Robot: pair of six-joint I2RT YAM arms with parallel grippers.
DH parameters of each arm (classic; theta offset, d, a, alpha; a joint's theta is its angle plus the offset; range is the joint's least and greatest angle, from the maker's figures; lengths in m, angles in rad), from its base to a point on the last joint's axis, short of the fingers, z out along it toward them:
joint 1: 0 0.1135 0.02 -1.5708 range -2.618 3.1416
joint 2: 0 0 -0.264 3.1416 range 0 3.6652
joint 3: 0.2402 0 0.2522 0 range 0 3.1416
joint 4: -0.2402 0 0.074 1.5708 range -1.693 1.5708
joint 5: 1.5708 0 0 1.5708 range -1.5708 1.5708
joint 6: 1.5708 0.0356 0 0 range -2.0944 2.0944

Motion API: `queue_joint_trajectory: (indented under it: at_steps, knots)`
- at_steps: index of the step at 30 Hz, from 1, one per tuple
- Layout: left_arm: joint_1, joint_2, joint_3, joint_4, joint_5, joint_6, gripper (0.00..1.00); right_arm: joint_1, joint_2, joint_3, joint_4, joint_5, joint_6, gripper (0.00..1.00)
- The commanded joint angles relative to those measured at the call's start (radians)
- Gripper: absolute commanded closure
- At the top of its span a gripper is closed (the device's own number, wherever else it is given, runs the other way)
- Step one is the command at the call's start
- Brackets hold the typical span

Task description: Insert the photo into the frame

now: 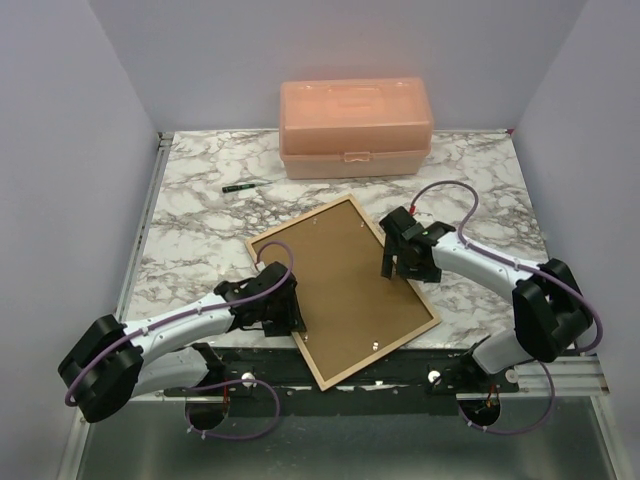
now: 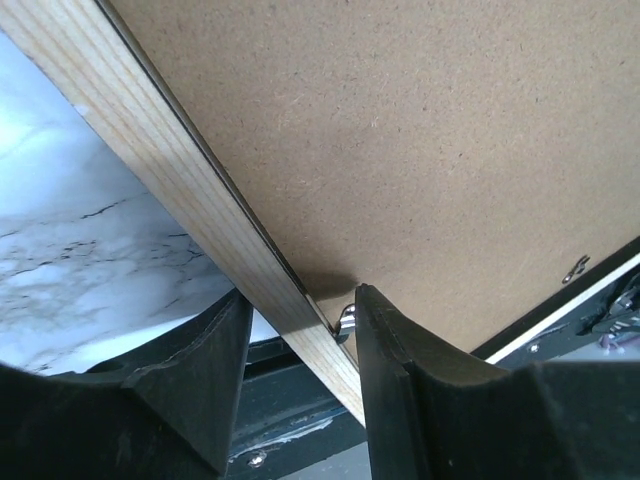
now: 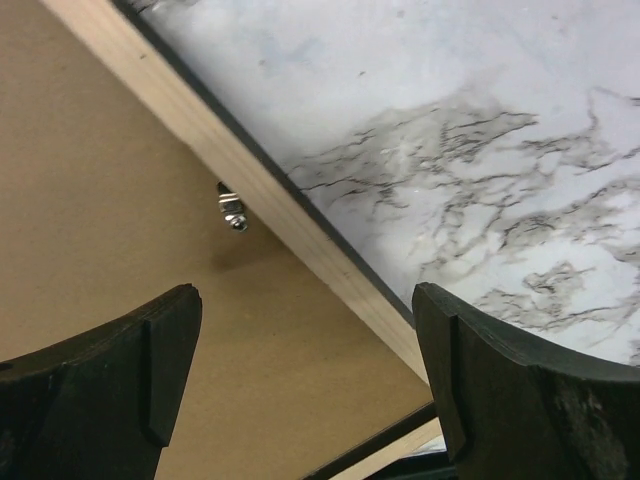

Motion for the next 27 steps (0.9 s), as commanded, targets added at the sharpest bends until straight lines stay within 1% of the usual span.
queue_joint_trajectory:
  at_steps: [1, 6, 11, 18, 27]
  knots:
    - [-0.007, 0.012, -0.027, 0.05, 0.036, 0.008, 0.54, -0.055, -0.014, -0.018, 0.041, -0.023, -0.032, 0.06]
    - [-0.007, 0.04, -0.02, 0.068, 0.042, 0.02, 0.54, -0.057, 0.076, 0.041, 0.058, 0.003, -0.07, 0.1]
    - [-0.007, 0.057, -0.026, 0.083, 0.048, 0.022, 0.55, -0.058, 0.158, 0.127, 0.029, 0.066, -0.085, 0.17]
    - [-0.008, 0.065, -0.034, 0.086, 0.049, 0.019, 0.55, -0.058, 0.213, 0.183, 0.005, 0.13, -0.107, 0.42]
    - [-0.009, 0.088, -0.038, 0.085, 0.049, 0.022, 0.55, -0.047, 0.197, 0.162, -0.015, 0.08, -0.118, 0.41]
